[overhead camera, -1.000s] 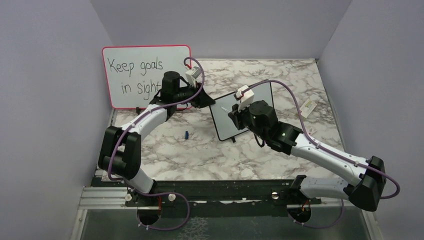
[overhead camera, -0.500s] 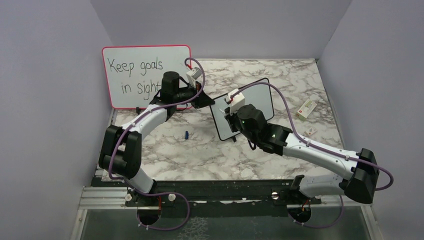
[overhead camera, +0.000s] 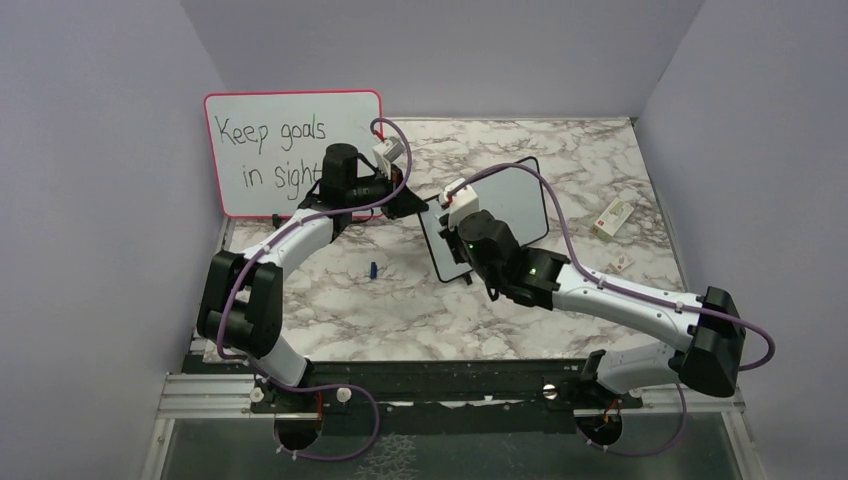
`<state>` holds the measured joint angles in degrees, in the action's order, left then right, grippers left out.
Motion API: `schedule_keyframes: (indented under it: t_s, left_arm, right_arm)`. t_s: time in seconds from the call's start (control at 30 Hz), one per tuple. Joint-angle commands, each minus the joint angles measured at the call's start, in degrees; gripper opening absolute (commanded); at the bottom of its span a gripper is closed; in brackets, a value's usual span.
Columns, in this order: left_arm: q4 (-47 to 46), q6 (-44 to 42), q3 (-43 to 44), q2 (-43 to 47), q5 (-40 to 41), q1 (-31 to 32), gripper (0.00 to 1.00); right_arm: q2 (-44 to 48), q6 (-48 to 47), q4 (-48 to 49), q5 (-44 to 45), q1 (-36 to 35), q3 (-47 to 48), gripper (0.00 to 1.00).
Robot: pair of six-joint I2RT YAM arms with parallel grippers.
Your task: Write a sentence on the whiteboard
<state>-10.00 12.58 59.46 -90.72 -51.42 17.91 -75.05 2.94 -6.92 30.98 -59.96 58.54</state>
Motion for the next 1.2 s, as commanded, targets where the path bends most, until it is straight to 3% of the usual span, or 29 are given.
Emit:
schedule_keyframes:
  t_s: [0.0, 1.17]
  left_arm:
    - [3.6, -4.8, 0.5, 0.2, -0.2, -0.4, 0.0]
    - [4.7, -5.8, 0.7, 0.2, -0.4, -0.4, 0.0]
  right_arm:
    - [-1.3, 0.4, 1.2, 2.6, -0.6, 2.8, 0.01]
    - [-7.2, 1.4, -0.9, 5.3, -1.0, 6.2, 0.01]
